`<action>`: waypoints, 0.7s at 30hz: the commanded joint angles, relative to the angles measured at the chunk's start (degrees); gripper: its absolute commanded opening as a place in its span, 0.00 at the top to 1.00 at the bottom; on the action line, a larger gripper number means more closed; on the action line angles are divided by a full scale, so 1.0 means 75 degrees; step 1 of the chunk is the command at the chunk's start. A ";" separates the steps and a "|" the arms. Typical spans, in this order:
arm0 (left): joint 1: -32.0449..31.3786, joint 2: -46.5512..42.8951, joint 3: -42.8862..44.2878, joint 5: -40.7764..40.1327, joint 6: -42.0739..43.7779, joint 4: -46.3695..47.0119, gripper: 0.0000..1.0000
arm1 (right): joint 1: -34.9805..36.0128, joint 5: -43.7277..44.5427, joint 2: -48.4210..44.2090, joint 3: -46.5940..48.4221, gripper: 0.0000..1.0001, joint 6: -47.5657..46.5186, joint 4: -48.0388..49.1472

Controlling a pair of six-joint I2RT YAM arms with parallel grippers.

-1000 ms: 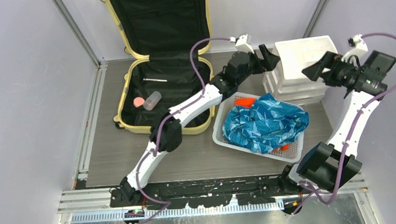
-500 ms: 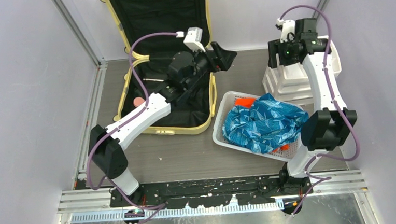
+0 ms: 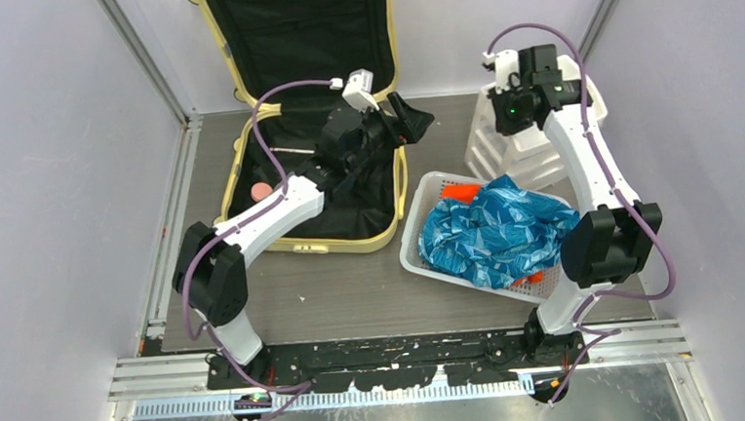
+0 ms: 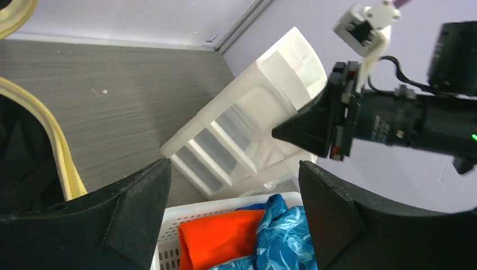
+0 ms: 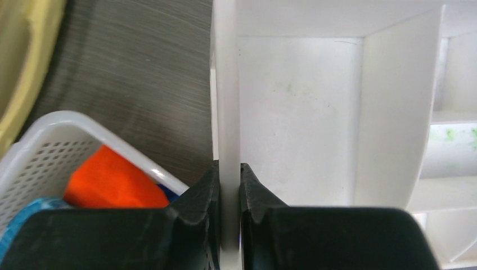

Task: Open, take out, and arrange the luggage
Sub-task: Move the storage box to the center of the board.

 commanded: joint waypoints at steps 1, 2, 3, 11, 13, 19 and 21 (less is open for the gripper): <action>0.0123 0.0237 0.0182 -0.0074 -0.0579 0.0603 0.16 | 0.0764 -0.0736 -0.0168 0.0364 0.93 -0.0251 0.0246; 0.0123 0.0264 0.0194 -0.0154 -0.0625 0.0603 0.16 | 0.0891 -0.0755 -0.0053 0.0486 0.93 -0.0208 0.0225; 0.0123 0.0294 0.0195 -0.0291 -0.0709 0.0600 0.16 | 0.0998 -0.0799 0.0079 0.0601 0.93 -0.0145 0.0213; 0.0158 0.0597 0.0403 -0.1133 -0.1956 0.0213 0.15 | 0.1418 -0.1826 0.0238 0.0905 0.42 0.0025 0.0133; 0.0150 0.0711 0.0514 -0.1185 -0.2322 0.0092 0.15 | 0.1368 -0.1868 -0.0072 0.0857 0.25 -0.0002 0.0065; 0.0087 0.1180 0.0867 -0.1294 -0.3584 0.0127 0.15 | 0.0327 -0.2836 -0.1610 0.0284 0.16 0.0087 0.0041; -0.0031 0.1354 0.1032 -0.1486 -0.3865 0.0165 0.16 | -0.0643 -0.3671 -0.2244 -0.0309 0.16 0.0483 0.0434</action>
